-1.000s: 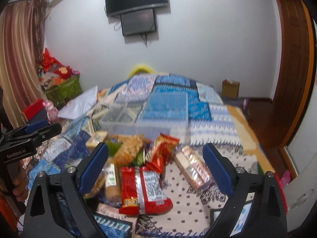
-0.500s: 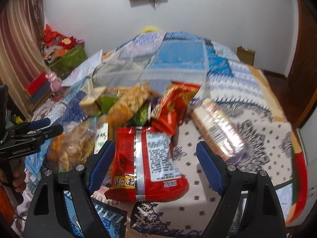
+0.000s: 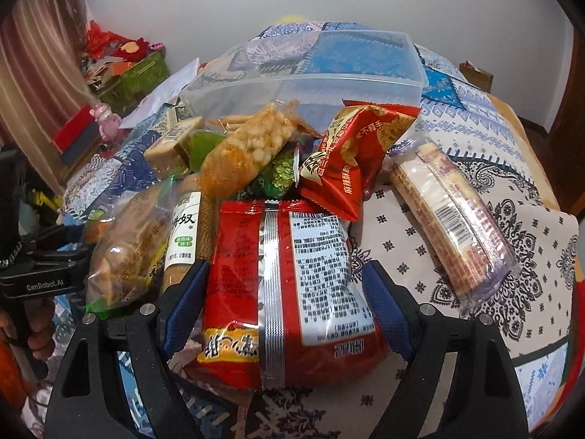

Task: Organize snacks
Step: 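Grasp the orange puff bag with the left tool while the right tool grasps the red packet, then lift both held bags and carry them over the clear plastic box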

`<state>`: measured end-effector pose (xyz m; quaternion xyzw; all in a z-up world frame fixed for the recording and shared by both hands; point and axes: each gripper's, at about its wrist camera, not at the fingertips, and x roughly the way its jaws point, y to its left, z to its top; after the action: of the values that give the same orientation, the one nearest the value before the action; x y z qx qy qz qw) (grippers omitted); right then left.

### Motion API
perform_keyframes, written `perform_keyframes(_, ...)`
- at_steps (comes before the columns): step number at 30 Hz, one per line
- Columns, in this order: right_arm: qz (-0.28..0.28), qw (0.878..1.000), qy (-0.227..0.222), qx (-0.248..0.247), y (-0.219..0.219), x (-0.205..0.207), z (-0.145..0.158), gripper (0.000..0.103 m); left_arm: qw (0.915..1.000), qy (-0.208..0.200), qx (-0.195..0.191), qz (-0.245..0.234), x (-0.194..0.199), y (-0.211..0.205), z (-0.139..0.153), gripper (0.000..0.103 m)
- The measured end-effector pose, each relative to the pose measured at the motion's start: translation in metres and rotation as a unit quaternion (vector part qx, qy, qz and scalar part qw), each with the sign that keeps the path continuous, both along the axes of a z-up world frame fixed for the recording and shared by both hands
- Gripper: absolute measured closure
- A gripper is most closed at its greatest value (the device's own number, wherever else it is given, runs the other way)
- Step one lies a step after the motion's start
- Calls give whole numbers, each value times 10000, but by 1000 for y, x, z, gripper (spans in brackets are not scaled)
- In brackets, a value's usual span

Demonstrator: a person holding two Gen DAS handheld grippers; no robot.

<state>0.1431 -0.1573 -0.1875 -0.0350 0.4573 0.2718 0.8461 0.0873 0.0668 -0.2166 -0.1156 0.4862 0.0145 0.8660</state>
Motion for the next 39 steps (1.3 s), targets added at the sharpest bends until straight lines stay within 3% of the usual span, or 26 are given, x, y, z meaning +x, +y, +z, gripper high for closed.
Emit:
perform_keyframes(8,-10,10000,-66,-31,0,-6,2,38,9999,-73,103,14,-4,0,8,45)
perform_keyframes(21,76,9988,-342,333,-6,-27,34,39,9969,-733,273,97,-24,3,58,45)
perform_keyframes(25,68,9972,-630,393,-7,-32,51,39,9947,-989,270,102,-24,0,78,45)
perform_keyframes(39,-331,9883,-1357,617,-8,4,93,39,9843,-1744,283,7,24,-7,129,45)
